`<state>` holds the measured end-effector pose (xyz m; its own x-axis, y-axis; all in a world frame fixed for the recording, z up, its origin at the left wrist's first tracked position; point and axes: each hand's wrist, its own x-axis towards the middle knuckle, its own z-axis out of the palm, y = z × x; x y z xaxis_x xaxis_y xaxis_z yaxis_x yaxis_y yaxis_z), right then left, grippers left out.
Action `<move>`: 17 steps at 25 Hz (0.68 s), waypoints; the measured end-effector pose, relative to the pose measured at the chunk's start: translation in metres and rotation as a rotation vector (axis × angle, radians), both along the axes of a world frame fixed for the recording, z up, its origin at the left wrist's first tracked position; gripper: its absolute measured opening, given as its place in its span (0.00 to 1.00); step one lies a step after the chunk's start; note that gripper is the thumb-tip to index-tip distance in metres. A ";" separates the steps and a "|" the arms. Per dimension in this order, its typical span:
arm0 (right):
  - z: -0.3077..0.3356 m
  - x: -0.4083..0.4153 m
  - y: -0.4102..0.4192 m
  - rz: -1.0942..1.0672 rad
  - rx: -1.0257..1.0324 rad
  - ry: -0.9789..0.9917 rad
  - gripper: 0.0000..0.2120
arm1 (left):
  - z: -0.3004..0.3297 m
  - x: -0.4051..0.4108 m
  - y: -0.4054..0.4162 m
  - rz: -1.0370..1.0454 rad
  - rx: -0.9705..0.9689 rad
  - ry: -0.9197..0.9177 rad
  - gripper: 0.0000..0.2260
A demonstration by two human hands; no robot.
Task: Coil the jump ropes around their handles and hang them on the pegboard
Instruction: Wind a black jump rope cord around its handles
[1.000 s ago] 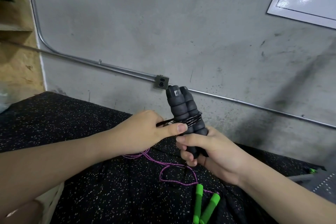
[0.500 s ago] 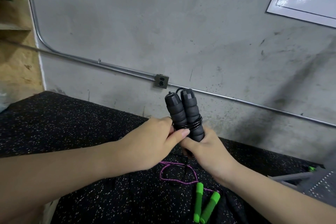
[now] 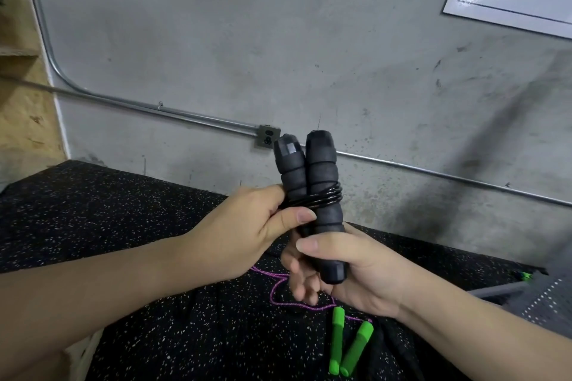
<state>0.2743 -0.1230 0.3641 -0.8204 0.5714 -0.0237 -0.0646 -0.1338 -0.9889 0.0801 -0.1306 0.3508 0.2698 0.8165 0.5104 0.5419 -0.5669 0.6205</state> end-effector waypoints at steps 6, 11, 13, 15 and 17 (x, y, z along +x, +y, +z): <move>0.002 0.011 0.011 -0.288 0.224 -0.168 0.11 | 0.000 0.003 0.004 0.129 -0.173 0.145 0.36; 0.004 0.015 0.015 -0.417 0.382 -0.305 0.07 | 0.007 0.013 -0.006 0.120 -0.172 0.097 0.17; 0.005 0.013 0.014 -0.422 0.412 -0.378 0.06 | 0.003 0.020 -0.010 0.101 -0.215 0.028 0.13; -0.001 0.006 0.010 -0.435 0.472 -0.449 0.05 | -0.003 0.027 -0.019 0.110 -0.249 -0.069 0.21; -0.007 -0.001 0.005 -0.496 0.576 -0.503 0.10 | -0.005 0.028 -0.023 0.150 -0.228 -0.078 0.27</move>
<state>0.2735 -0.1177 0.3572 -0.4472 0.8903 0.0858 0.4741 0.3173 -0.8213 0.1077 -0.1540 0.3454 0.1046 0.9403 0.3238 0.5550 -0.3253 0.7656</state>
